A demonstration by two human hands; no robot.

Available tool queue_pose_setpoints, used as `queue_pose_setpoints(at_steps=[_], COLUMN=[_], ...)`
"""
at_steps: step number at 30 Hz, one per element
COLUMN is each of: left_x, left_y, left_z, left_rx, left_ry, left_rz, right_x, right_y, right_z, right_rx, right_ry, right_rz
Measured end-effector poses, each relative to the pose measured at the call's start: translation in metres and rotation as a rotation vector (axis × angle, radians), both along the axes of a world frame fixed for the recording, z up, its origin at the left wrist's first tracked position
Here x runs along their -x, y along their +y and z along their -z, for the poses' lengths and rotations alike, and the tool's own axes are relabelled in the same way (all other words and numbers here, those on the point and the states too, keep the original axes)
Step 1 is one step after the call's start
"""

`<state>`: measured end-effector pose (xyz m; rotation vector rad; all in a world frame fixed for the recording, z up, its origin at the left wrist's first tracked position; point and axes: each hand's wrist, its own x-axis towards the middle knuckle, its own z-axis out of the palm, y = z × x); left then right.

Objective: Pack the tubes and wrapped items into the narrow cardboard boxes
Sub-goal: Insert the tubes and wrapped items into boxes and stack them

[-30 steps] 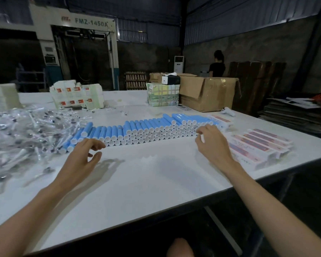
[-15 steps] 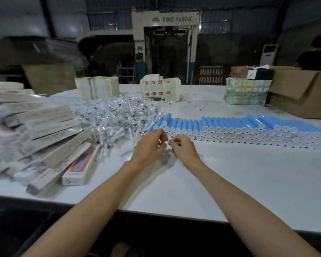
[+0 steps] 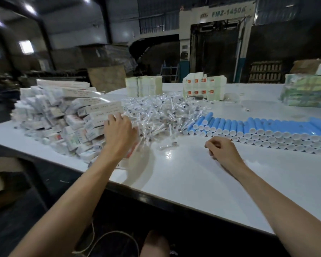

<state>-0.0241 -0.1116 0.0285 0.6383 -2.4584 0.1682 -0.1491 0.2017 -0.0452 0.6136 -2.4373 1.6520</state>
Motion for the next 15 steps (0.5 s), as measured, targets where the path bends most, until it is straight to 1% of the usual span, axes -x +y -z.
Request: queue_pose_setpoints(at_steps=[3,5,8,11,13,15], left_x=[-0.001,0.001,0.002,-0.001,-0.002,-0.005], left_y=[-0.028,-0.036,-0.037,-0.031,-0.022,-0.006], left_z=[0.005,0.014,0.017,0.007,-0.006,-0.025], left_rx=[-0.024,0.009,0.066,0.078,0.02,-0.154], left_ry=[-0.189,-0.22,-0.137,-0.048,0.027,0.078], left_rz=[-0.093,-0.09,-0.052,0.01,0.118,0.309], right_x=[-0.002,-0.003,-0.004,-0.004,-0.004,-0.002], right_y=[-0.001,0.0,0.001,0.001,0.001,0.0], right_z=[-0.001,-0.001,-0.002,-0.001,-0.001,-0.001], right_rx=[-0.029,-0.034,-0.043,-0.034,-0.031,-0.032], right_ry=[0.016,0.012,0.011,0.011,0.007,0.006], right_rz=[-0.016,-0.027,-0.032,-0.034,-0.035,-0.038])
